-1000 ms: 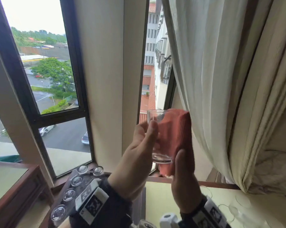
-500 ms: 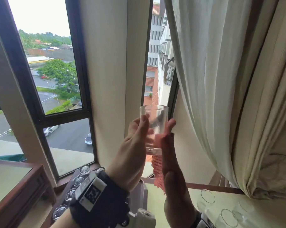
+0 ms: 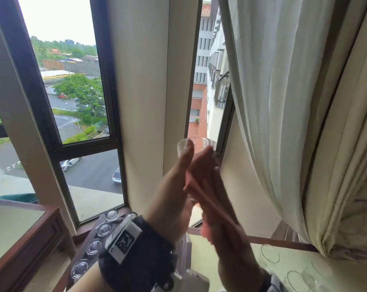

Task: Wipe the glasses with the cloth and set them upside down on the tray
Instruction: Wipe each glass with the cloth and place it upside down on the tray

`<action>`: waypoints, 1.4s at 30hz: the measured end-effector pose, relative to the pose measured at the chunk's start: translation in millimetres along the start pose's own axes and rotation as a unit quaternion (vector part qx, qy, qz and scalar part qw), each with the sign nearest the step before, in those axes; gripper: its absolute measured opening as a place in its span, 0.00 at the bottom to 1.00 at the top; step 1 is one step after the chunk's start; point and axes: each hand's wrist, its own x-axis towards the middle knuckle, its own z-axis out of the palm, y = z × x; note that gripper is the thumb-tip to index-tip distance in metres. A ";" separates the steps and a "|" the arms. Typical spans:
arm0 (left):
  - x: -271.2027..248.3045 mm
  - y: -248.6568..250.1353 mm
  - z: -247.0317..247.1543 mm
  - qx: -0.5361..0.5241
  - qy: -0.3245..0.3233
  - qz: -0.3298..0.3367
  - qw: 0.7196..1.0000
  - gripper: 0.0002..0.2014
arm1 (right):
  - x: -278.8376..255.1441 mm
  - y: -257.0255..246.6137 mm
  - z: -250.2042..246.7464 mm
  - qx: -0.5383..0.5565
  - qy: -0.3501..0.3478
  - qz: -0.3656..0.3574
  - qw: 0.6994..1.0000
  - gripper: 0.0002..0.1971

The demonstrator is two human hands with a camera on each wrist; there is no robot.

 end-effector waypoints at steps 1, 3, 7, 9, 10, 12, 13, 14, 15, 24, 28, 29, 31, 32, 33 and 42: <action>1.3 6.8 -1.6 -0.004 0.002 -0.005 1.000 0.34 | -14.5 7.3 10.8 -0.017 0.002 0.026 1.000 0.31; 9.7 11.3 -11.6 0.009 0.027 -0.017 0.999 0.35 | -28.7 18.4 26.6 -0.012 0.038 0.046 0.998 0.29; 15.4 17.8 -17.7 0.074 0.049 0.071 0.994 0.32 | -24.1 16.9 32.8 0.042 0.127 0.182 0.974 0.17; 13.3 18.6 -18.7 0.116 0.010 0.110 0.987 0.32 | -19.7 23.0 33.1 0.137 0.170 0.290 0.932 0.15; 13.2 15.7 -21.2 0.137 -0.012 0.126 0.982 0.33 | -16.9 29.1 31.9 0.158 0.200 0.307 0.917 0.18; 10.4 9.3 -26.1 0.186 -0.037 0.146 0.971 0.35 | -6.3 25.2 30.6 0.192 0.235 0.319 0.898 0.36; 7.9 6.7 -28.0 0.209 -0.046 0.154 0.965 0.36 | -0.6 18.8 29.2 0.218 0.254 0.307 0.891 0.43; 5.9 3.5 -31.1 0.239 -0.046 0.163 0.956 0.36 | 2.6 16.3 25.9 0.248 0.270 0.286 0.885 0.43; 3.8 1.3 -34.3 0.271 -0.040 0.174 0.946 0.36 | 9.8 15.2 24.2 0.306 0.292 0.280 0.862 0.36; -3.0 -8.1 -63.3 0.266 0.041 0.186 0.945 0.39 | 8.7 3.6 11.6 0.105 0.186 0.277 0.937 0.14; -6.1 -9.9 -60.9 0.210 0.025 0.173 0.962 0.33 | 33.1 -11.6 3.6 0.023 0.163 0.109 0.980 0.17; -8.1 -10.2 -59.2 0.220 0.006 0.176 0.959 0.31 | 36.5 -8.1 -3.6 0.011 0.141 0.066 0.988 0.19; -13.2 -12.2 -54.5 0.222 -0.028 0.184 0.957 0.30 | 45.0 -4.2 -23.8 0.018 0.129 0.029 0.991 0.22; -15.2 -13.8 -52.1 0.212 -0.038 0.191 0.958 0.30 | 48.6 -9.7 -31.6 0.021 0.162 0.050 0.985 0.22; -16.1 -15.7 -49.9 0.202 -0.041 0.199 0.958 0.30 | 49.1 -11.8 -37.7 0.020 0.184 0.077 0.980 0.20; 3.6 -16.5 -37.0 0.237 0.000 0.208 0.949 0.35 | 3.1 -1.1 -9.6 -0.070 0.161 0.139 0.975 0.44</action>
